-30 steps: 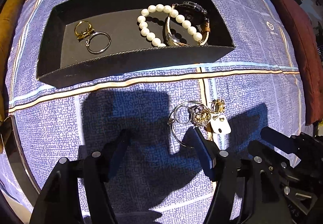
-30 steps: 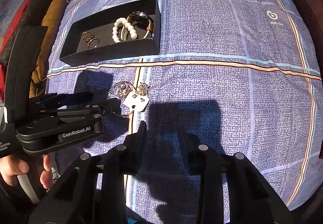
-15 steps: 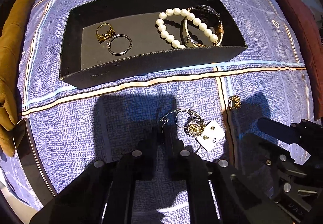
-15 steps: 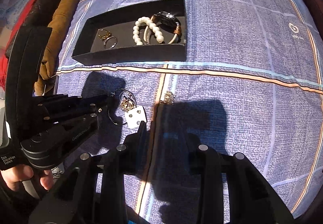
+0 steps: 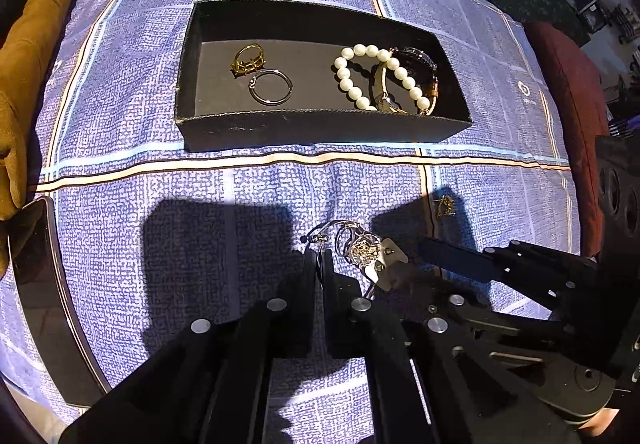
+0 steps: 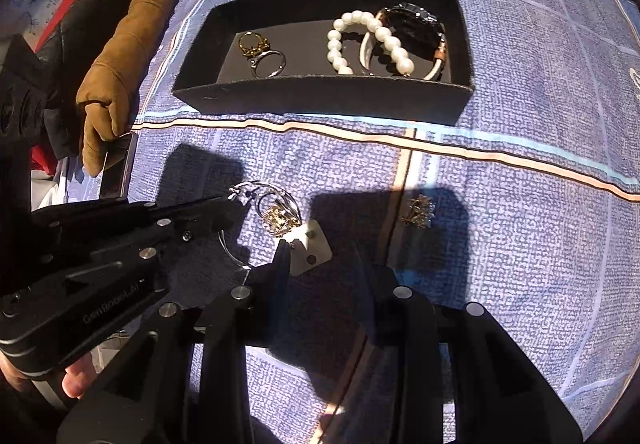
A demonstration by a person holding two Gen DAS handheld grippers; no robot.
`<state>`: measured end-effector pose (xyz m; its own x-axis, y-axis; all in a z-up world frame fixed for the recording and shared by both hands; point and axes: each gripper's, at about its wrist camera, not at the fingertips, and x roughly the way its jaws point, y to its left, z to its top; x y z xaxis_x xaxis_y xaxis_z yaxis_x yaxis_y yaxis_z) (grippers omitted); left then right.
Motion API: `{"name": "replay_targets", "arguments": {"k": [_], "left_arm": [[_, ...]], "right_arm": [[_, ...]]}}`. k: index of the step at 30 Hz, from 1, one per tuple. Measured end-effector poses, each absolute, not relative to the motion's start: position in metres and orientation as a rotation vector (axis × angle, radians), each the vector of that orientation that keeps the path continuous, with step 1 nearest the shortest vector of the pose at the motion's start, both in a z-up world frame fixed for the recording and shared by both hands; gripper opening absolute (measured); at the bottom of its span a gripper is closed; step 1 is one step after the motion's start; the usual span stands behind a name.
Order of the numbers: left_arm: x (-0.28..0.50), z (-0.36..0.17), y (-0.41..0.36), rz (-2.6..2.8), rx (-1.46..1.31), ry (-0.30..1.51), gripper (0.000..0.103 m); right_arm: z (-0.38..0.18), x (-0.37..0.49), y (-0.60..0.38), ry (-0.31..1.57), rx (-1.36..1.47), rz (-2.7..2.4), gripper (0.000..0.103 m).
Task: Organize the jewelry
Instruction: 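Grasp the silver hoop earrings on the white card with the left tool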
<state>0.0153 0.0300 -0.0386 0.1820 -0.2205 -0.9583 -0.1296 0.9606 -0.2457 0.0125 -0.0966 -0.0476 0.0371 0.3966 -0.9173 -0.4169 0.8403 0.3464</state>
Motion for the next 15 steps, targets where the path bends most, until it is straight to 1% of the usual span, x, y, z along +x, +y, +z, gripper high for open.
{"name": "replay_targets", "arguments": {"k": [2, 3, 4, 5, 6, 11, 15], "left_arm": [[0.02, -0.041, 0.028, -0.064, -0.291, 1.399, 0.003], [0.016, -0.037, 0.024, -0.068, -0.298, 1.402, 0.003], [0.012, -0.037, 0.019, -0.068, -0.295, 1.404, 0.003], [0.011, -0.037, 0.019, -0.071, -0.292, 1.405, 0.003], [0.009, -0.036, 0.019, -0.075, -0.293, 1.403, 0.003], [0.019, -0.034, 0.003, -0.099, -0.311, 1.384, 0.003], [0.021, -0.017, 0.003, -0.133, -0.332, 1.342, 0.003]], "right_arm": [[-0.054, 0.012, -0.09, 1.429, -0.03, 0.631, 0.031], [-0.057, 0.012, -0.088, 1.433, -0.045, 0.626, 0.027], [-0.056, 0.012, -0.087, 1.428, -0.053, 0.632, 0.02], [-0.055, 0.012, -0.087, 1.422, -0.06, 0.64, 0.006], [-0.053, 0.011, -0.087, 1.412, -0.075, 0.644, 0.002], [-0.041, 0.007, -0.096, 1.375, -0.057, 0.64, 0.002], [-0.032, 0.006, -0.111, 1.35, -0.032, 0.621, 0.002]]}}
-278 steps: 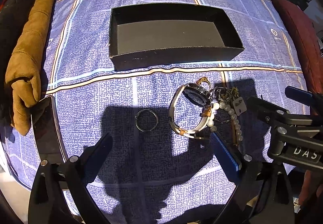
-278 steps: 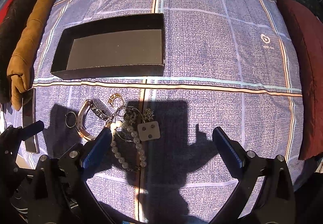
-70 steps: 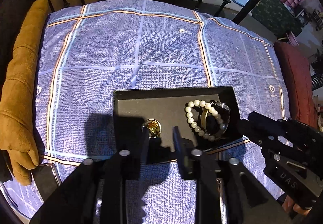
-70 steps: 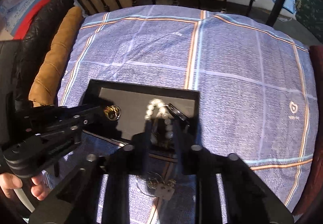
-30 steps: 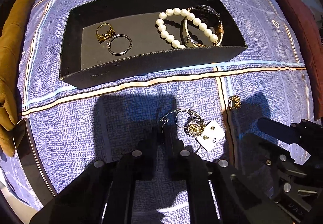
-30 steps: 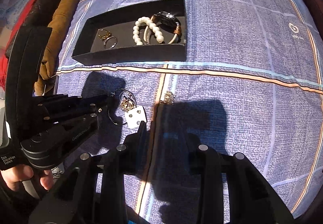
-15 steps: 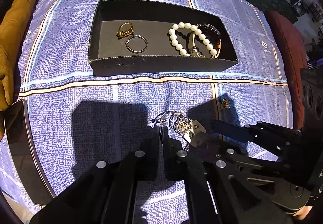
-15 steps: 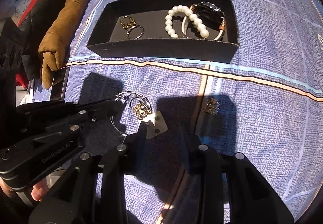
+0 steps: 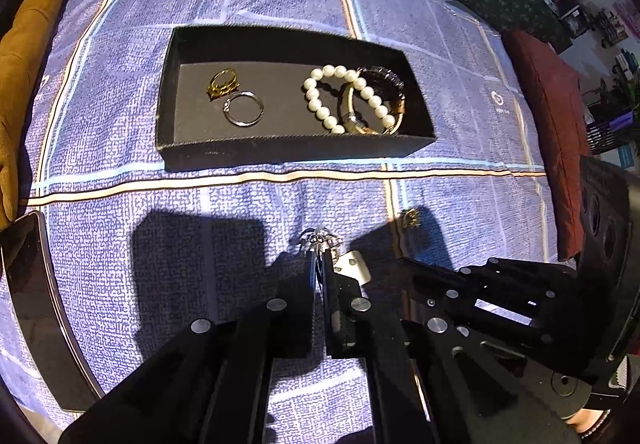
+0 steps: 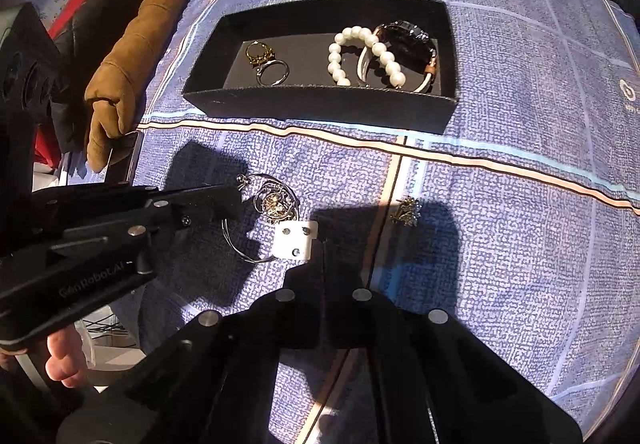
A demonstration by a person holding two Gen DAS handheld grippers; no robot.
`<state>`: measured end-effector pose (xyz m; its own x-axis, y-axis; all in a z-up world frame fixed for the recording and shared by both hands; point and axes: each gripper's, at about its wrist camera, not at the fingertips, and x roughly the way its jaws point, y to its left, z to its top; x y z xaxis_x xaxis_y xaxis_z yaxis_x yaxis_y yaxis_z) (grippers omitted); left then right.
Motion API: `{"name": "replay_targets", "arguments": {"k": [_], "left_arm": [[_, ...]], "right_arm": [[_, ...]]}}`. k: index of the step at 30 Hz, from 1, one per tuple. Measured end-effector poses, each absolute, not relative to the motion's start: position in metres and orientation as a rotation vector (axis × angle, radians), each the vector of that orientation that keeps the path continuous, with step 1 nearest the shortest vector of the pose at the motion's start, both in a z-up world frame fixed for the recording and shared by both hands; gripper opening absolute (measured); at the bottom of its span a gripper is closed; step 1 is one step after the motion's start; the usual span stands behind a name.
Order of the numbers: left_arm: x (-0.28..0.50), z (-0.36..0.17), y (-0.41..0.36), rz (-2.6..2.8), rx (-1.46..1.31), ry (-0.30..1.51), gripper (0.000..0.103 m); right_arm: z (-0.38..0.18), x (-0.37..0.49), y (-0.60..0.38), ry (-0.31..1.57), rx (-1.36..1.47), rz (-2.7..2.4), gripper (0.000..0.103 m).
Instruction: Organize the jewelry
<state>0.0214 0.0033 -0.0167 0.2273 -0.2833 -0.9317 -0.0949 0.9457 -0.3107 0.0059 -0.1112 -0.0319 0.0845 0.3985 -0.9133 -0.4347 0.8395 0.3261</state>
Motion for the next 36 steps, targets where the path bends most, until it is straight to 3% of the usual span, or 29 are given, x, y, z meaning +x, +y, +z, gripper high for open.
{"name": "replay_targets", "arguments": {"k": [9, 14, 15, 18, 25, 27, 28, 29, 36], "left_arm": [[0.016, 0.03, 0.003, -0.206, -0.378, 1.23, 0.003], [0.013, 0.004, 0.011, -0.129, -0.331, 1.315, 0.003], [0.011, -0.006, 0.01, -0.125, -0.323, 1.343, 0.006], [0.01, -0.03, 0.004, -0.083, -0.263, 1.399, 0.035], [0.023, -0.061, -0.002, -0.024, -0.25, 1.465, 0.046], [0.027, -0.061, -0.006, -0.018, -0.226, 1.462, 0.04], [0.027, -0.06, -0.007, -0.029, -0.233, 1.455, 0.015], [0.028, -0.059, -0.005, -0.058, -0.275, 1.454, 0.004], [0.02, -0.02, 0.001, -0.117, -0.336, 1.361, 0.002]], "right_arm": [[-0.029, 0.007, -0.115, 1.363, -0.029, 0.612, 0.002], [-0.032, 0.014, -0.121, 1.361, -0.026, 0.57, 0.002], [-0.033, 0.016, -0.124, 1.367, -0.022, 0.557, 0.002], [-0.036, 0.021, -0.132, 1.375, -0.019, 0.529, 0.002], [-0.039, 0.019, -0.145, 1.385, -0.011, 0.506, 0.002], [-0.04, 0.02, -0.149, 1.387, -0.008, 0.496, 0.002], [-0.04, 0.02, -0.151, 1.388, -0.004, 0.491, 0.002], [-0.041, 0.021, -0.152, 1.389, 0.001, 0.486, 0.002], [-0.039, 0.028, -0.157, 1.381, 0.035, 0.48, 0.002]]}}
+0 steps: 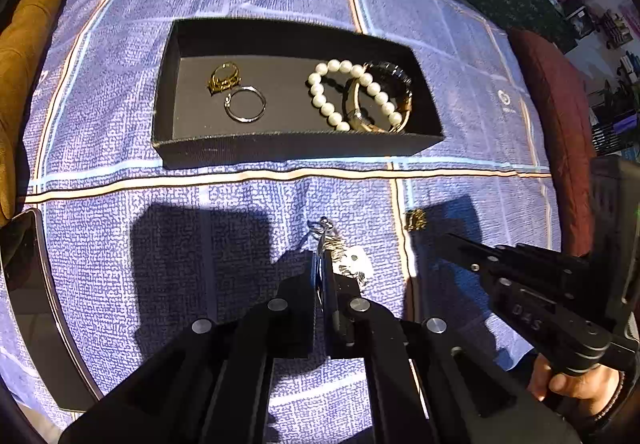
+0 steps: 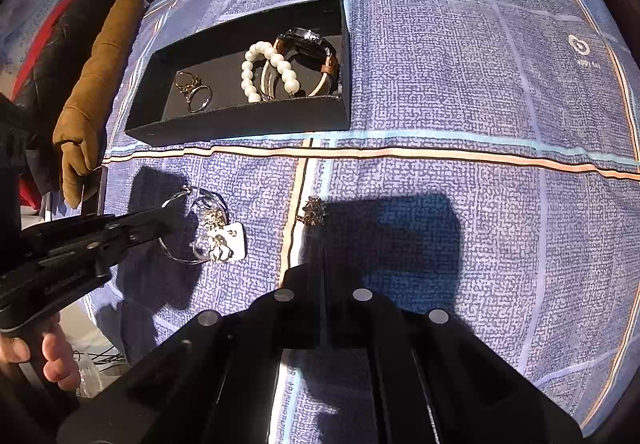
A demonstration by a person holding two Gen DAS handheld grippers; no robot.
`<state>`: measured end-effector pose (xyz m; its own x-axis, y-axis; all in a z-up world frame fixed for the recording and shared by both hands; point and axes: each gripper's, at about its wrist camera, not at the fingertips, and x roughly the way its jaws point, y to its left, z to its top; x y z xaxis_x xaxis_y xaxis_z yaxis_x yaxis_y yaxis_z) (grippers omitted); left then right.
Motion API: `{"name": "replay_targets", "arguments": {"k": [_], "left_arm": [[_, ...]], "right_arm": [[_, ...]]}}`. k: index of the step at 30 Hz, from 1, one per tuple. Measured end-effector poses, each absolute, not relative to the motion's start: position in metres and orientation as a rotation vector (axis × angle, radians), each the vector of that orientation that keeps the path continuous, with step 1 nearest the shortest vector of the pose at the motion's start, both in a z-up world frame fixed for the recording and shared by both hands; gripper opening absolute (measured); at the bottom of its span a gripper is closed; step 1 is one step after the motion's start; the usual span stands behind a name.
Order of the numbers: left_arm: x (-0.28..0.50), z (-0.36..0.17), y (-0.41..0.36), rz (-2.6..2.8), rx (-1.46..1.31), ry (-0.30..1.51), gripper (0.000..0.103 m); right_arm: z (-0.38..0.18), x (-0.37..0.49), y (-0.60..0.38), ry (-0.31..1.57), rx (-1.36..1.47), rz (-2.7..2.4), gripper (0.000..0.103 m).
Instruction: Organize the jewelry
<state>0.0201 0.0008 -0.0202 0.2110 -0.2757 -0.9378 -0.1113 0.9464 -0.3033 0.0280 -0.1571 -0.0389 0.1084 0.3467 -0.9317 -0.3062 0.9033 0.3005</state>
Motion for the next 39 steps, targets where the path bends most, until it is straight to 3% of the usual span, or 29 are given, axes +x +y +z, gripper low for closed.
{"name": "replay_targets", "arguments": {"k": [3, 4, 5, 6, 7, 10, 20, 28, 39], "left_arm": [[0.018, -0.002, 0.004, -0.133, -0.361, 1.319, 0.002], [0.017, 0.004, 0.008, -0.135, -0.365, 1.307, 0.002], [0.016, 0.009, 0.01, -0.14, -0.373, 1.298, 0.002], [0.015, 0.012, 0.011, -0.139, -0.375, 1.293, 0.002], [0.014, 0.015, 0.013, -0.142, -0.376, 1.289, 0.002], [0.006, 0.019, 0.016, -0.145, -0.38, 1.284, 0.002], [0.002, 0.02, 0.018, -0.155, -0.383, 1.274, 0.002], [0.001, 0.007, 0.014, -0.156, -0.343, 1.322, 0.002], [0.067, 0.064, 0.039, -0.111, -0.36, 1.141, 0.002]], "right_arm": [[-0.041, 0.034, -0.148, 1.39, 0.029, 0.492, 0.008], [-0.042, 0.036, -0.143, 1.391, 0.022, 0.494, 0.023], [-0.044, 0.038, -0.139, 1.395, 0.015, 0.496, 0.047], [-0.045, 0.04, -0.134, 1.39, 0.003, 0.487, 0.051], [-0.045, 0.041, -0.13, 1.373, -0.011, 0.479, 0.051], [-0.049, 0.047, -0.121, 1.377, -0.038, 0.485, 0.013], [-0.017, 0.029, -0.131, 1.279, 0.007, 0.532, 0.011], [-0.029, 0.018, -0.132, 1.343, -0.013, 0.527, 0.011], [0.044, 0.086, -0.087, 1.147, -0.011, 0.599, 0.011]]}}
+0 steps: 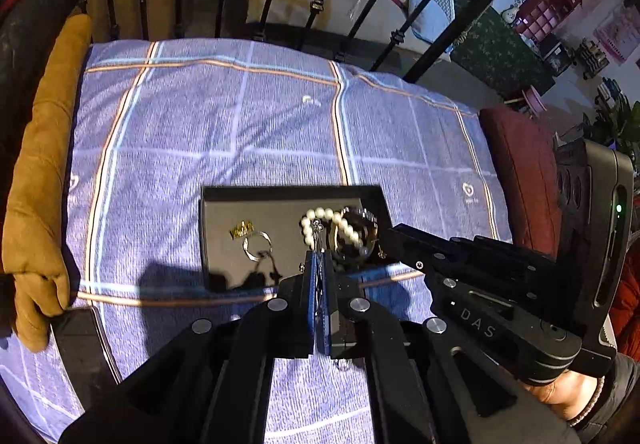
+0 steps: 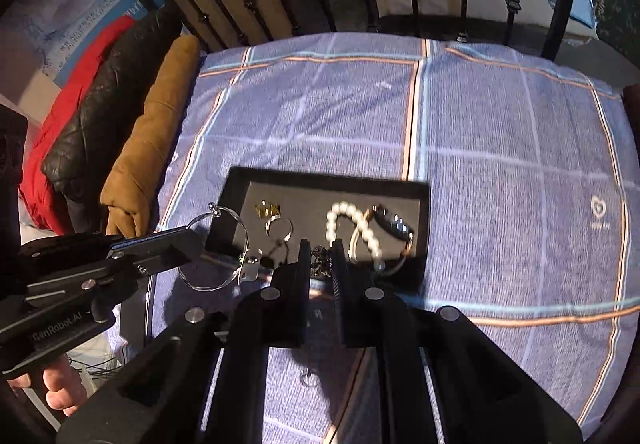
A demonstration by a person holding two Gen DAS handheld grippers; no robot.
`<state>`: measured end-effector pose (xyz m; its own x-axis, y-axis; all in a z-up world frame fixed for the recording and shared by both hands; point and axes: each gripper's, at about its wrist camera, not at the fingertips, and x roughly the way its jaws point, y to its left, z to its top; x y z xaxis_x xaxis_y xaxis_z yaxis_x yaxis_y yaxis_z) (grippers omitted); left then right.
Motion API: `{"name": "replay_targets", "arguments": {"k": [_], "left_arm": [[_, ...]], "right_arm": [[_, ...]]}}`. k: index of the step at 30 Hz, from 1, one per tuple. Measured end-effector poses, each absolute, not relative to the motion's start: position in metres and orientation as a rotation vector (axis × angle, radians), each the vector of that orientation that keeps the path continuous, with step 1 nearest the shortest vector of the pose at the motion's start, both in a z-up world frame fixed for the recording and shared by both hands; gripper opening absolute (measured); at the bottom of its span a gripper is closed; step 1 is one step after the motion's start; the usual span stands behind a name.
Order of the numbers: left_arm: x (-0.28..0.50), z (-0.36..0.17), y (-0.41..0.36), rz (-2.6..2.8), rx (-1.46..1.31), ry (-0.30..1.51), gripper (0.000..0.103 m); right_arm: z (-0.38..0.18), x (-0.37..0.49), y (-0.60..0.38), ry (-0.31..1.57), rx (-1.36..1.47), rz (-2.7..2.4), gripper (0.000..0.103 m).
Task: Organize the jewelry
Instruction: 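Lower the hoop earrings and gold earring into the tray and open both tools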
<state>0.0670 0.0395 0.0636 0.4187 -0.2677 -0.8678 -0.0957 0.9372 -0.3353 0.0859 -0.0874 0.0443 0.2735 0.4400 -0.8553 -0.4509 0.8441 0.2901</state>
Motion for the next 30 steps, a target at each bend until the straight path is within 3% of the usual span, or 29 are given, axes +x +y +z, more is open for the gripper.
{"name": "replay_targets", "arguments": {"k": [12, 14, 16, 18, 21, 24, 30], "left_arm": [[0.105, 0.02, 0.049, -0.014, -0.313, 1.257, 0.003], [0.101, 0.022, 0.05, -0.013, -0.315, 1.253, 0.014], [0.094, 0.029, 0.051, -0.001, -0.298, 1.235, 0.037], [0.082, 0.037, 0.05, -0.001, -0.279, 1.216, 0.046], [0.057, 0.037, 0.048, -0.003, -0.247, 1.223, 0.059], [0.026, 0.015, 0.042, 0.005, -0.21, 1.287, 0.064], [-0.014, -0.039, 0.031, 0.0, -0.193, 1.442, 0.064]], "right_arm": [[0.005, 0.117, -0.073, 1.263, -0.101, 0.551, 0.012], [0.001, 0.115, -0.076, 1.272, -0.112, 0.535, 0.019], [0.002, 0.107, -0.082, 1.264, -0.108, 0.526, 0.024], [0.004, 0.096, -0.092, 1.256, -0.1, 0.522, 0.033], [0.001, 0.071, -0.104, 1.27, -0.104, 0.532, 0.034], [-0.015, 0.039, -0.112, 1.327, -0.097, 0.554, 0.034], [-0.04, -0.013, -0.109, 1.405, -0.126, 0.601, 0.034]]}}
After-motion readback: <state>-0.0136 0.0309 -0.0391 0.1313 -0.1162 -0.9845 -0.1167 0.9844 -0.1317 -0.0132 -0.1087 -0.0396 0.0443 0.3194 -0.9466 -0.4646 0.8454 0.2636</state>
